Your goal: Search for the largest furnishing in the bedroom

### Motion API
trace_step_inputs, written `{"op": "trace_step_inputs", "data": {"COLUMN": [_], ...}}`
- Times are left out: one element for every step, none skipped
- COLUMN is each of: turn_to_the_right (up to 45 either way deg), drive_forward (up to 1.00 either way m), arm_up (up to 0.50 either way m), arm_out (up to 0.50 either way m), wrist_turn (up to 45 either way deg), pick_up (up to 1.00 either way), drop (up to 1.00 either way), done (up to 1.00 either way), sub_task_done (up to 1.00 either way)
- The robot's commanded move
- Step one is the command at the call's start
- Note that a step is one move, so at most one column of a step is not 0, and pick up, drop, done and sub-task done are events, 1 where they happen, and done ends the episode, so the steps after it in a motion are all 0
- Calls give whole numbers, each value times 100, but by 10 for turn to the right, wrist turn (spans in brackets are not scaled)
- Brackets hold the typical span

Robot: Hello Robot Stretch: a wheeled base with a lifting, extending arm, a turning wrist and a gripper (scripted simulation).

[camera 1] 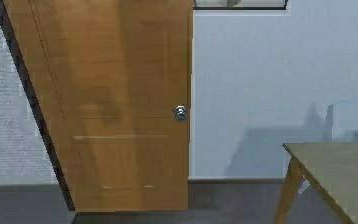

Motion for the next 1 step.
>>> {"op": "trace_step_inputs", "data": {"turn_to_the_right": [0], "drive_forward": [45], "arm_up": [0], "arm_out": [0], "wrist_turn": [0], "pick_up": [0], "drop": [0], "done": [0], "sub_task_done": [0]}}
